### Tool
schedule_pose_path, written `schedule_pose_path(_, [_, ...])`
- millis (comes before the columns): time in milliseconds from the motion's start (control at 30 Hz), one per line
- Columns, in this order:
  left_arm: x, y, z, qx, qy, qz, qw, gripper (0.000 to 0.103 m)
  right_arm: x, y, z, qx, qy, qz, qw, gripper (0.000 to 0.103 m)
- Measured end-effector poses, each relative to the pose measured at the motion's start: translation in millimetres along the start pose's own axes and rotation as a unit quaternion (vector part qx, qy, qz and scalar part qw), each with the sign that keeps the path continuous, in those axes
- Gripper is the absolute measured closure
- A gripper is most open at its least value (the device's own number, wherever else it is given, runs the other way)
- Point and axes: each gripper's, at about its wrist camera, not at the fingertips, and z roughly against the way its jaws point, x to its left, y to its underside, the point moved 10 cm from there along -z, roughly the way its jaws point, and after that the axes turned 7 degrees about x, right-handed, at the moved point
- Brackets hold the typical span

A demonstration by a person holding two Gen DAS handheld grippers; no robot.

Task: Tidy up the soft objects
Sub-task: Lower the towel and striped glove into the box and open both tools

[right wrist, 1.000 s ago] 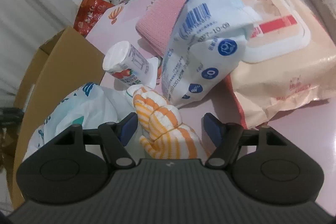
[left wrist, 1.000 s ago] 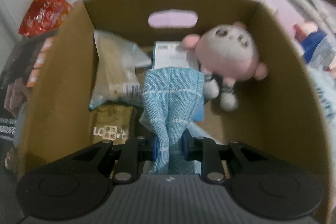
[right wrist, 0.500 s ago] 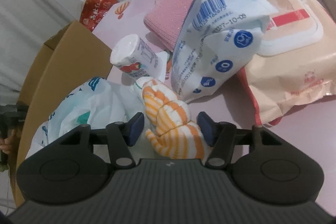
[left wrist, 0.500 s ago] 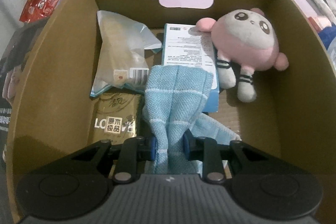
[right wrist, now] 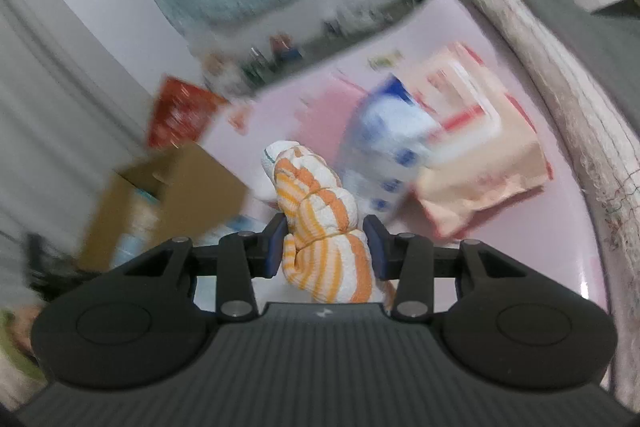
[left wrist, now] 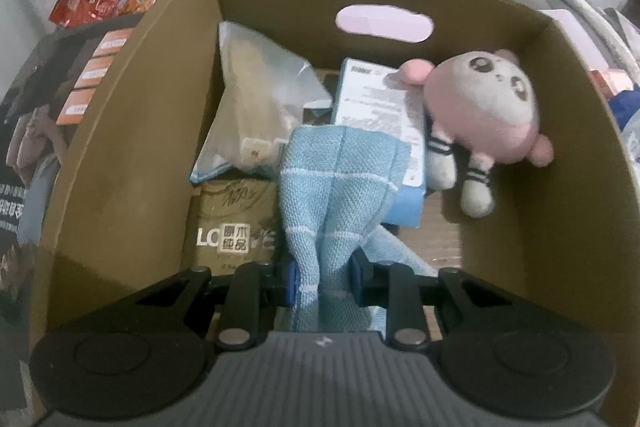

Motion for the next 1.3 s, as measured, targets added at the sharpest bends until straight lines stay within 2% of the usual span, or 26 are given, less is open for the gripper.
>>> schedule_pose_path(133, [11,2,-9,0.013,0.009,0.025,0.9996,0.076,74,7,9,0.001,-0.088,0.002,0.996,0.063])
schedule_pose_path(200, [15,2,-8,0.013,0.016,0.033,0.9992,0.076,107,17,-7,0.028,-0.122,-0.008,0.992,0.063])
schedule_pose_path(300, [18,3,-9,0.013,0.024,0.043,0.9987,0.075,152,38,-54,0.093,-0.144,-0.028,0.985,0.063])
schedule_pose_path(400, [20,4,-9,0.011,0.031,0.053,0.9981,0.074,184,54,-100,0.138,-0.124,-0.030,0.982,0.063])
schedule_pose_path(567, [21,5,-9,0.010,0.038,0.065,0.9971,0.071,219,66,-163,0.161,-0.066,-0.037,0.984,0.062])
schedule_pose_path(733, [23,6,-9,0.008,0.049,0.078,0.9958,0.068,221,87,-212,0.178,0.003,-0.053,0.983,0.060])
schedule_pose_path(800, [23,6,-9,0.008,0.051,0.078,0.9956,0.066,214,100,-229,0.193,0.018,-0.067,0.979,0.060])
schedule_pose_path(1033, [26,6,-10,0.011,0.065,0.094,0.9933,0.067,202,124,-253,0.224,0.024,-0.116,0.967,0.057])
schedule_pose_path(1267, [27,7,-8,0.020,0.075,0.108,0.9912,0.067,205,127,-254,0.240,0.016,-0.126,0.962,0.053])
schedule_pose_path(1300, [28,8,-8,0.022,0.076,0.111,0.9906,0.066,206,126,-253,0.240,0.011,-0.126,0.963,0.050])
